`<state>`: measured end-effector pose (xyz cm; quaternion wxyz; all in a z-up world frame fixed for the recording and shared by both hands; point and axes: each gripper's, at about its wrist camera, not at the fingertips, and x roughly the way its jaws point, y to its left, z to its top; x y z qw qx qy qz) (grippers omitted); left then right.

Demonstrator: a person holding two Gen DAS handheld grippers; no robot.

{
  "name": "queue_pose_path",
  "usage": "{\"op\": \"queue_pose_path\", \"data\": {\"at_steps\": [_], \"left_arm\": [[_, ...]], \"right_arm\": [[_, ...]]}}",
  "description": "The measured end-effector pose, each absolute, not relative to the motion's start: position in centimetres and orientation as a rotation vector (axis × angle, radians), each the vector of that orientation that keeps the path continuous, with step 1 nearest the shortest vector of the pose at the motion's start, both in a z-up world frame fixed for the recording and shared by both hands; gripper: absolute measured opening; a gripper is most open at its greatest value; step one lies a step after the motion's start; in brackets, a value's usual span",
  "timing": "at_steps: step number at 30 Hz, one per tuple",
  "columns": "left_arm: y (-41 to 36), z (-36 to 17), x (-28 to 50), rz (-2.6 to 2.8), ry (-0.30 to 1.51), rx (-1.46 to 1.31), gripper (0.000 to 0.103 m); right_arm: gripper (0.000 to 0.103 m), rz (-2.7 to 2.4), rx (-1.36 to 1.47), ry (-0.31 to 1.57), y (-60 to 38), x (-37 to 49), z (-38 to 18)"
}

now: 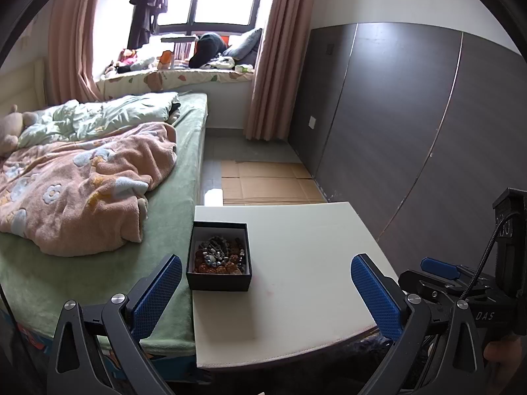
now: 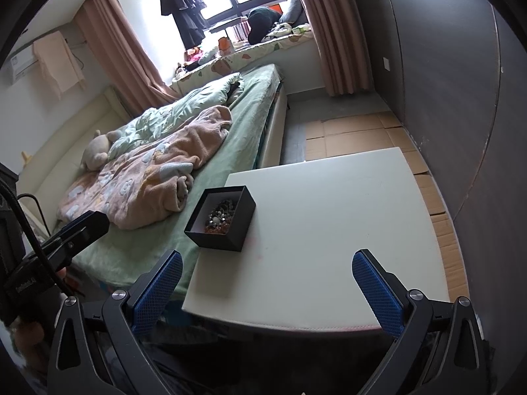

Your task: Organize jewelry

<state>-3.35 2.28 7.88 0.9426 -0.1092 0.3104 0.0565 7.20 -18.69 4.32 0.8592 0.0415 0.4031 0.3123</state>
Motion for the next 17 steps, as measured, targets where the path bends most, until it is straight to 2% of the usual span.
{"op": "queue_pose_path", "data": {"at_steps": [17], "left_arm": [[2.33,7.74,-3.05,0.118,0.638,-0.229,0.103]], "right_arm": [[0.103,0.665,0.066,0.867,-17.99,7.23,3.4]]}}
